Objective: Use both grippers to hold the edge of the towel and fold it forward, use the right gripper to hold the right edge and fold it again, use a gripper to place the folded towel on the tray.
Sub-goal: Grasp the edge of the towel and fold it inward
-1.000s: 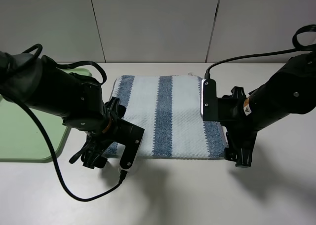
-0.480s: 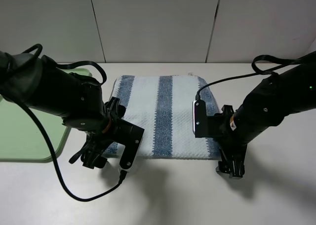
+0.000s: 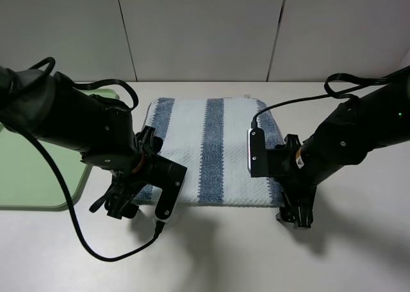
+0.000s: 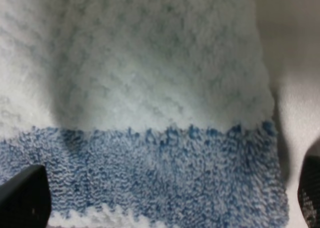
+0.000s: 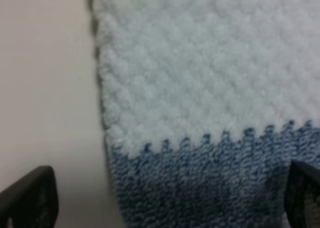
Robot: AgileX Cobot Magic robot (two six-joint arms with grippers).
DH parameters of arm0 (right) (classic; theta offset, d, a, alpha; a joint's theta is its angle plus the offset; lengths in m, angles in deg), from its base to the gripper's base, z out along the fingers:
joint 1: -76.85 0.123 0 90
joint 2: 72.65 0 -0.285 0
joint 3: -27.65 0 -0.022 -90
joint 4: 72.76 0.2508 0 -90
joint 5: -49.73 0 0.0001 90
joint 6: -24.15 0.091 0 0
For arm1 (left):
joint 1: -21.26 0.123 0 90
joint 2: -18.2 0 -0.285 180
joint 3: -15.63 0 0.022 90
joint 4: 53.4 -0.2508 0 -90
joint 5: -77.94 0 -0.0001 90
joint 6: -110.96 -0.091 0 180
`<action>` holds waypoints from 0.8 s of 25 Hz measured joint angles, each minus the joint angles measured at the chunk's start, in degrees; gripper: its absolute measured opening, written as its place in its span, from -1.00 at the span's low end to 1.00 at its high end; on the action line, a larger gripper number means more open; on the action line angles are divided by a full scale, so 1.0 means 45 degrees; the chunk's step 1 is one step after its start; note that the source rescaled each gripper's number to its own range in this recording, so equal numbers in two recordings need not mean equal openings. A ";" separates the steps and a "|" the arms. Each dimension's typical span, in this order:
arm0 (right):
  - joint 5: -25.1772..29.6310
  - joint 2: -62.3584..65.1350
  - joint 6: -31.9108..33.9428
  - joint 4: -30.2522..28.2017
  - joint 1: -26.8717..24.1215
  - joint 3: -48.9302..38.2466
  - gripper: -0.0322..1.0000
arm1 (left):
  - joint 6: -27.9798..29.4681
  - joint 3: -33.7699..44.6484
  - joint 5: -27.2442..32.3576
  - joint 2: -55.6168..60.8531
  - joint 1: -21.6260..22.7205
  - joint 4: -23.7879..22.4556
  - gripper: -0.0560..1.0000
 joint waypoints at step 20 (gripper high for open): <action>-0.0301 -0.0127 0.0000 -0.0746 0.0000 0.0000 0.41 | 0.0000 0.0012 0.0102 -0.0150 0.0000 0.0061 0.34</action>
